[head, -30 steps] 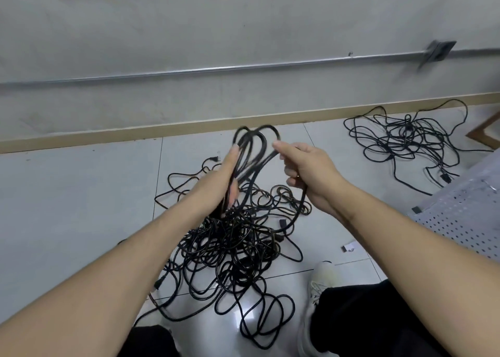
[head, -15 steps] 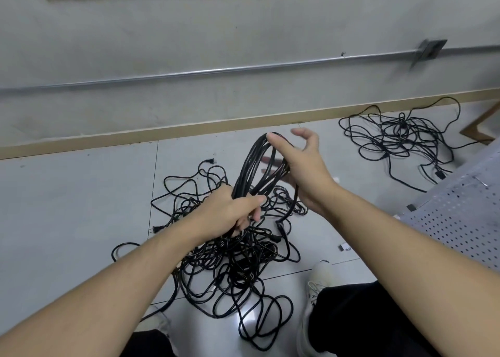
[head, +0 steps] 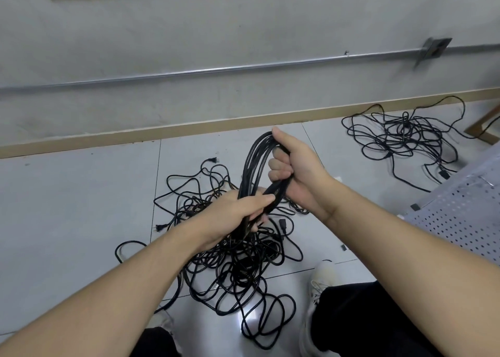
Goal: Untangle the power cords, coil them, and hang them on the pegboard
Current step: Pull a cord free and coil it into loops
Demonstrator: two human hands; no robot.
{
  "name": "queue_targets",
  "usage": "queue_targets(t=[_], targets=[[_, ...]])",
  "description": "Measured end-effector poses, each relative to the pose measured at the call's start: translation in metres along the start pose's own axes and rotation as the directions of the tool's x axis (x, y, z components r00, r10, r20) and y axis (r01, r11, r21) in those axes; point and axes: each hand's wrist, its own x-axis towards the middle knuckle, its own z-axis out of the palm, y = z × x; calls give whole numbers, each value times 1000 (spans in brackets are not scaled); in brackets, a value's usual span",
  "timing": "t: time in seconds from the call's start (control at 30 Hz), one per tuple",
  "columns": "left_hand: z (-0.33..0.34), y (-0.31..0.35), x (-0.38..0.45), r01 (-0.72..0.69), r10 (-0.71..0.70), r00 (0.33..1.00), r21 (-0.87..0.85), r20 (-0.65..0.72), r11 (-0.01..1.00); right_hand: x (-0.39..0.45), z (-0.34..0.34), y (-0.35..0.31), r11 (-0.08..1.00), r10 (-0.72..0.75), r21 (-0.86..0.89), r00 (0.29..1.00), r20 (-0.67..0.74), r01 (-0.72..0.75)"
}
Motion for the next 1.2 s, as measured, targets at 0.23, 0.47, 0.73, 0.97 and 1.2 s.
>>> queue_targets(t=[0.23, 0.47, 0.73, 0.97, 1.2], targets=[[2, 4, -1, 26, 2, 986, -171, 166, 985, -2, -5, -1, 998, 14, 57, 999, 28, -16], [-2, -6, 2, 28, 82, 979, -522, 185, 852, -1, -3, -3, 999, -35, 12, 999, -17, 35], [-11, 2, 16, -102, 8, 990, -667, -143, 738, -5, -14, 26, 957, 152, -262, 984, 92, -124], [-41, 3, 17, -270, -97, 900, -717, -426, 642, -17, -18, 41, 431, 469, -902, 862, 194, -31], [-69, -8, 20, -203, -285, 586, -478, -759, 854, -17, -20, 20, 231, 264, -940, 913, 310, 252]])
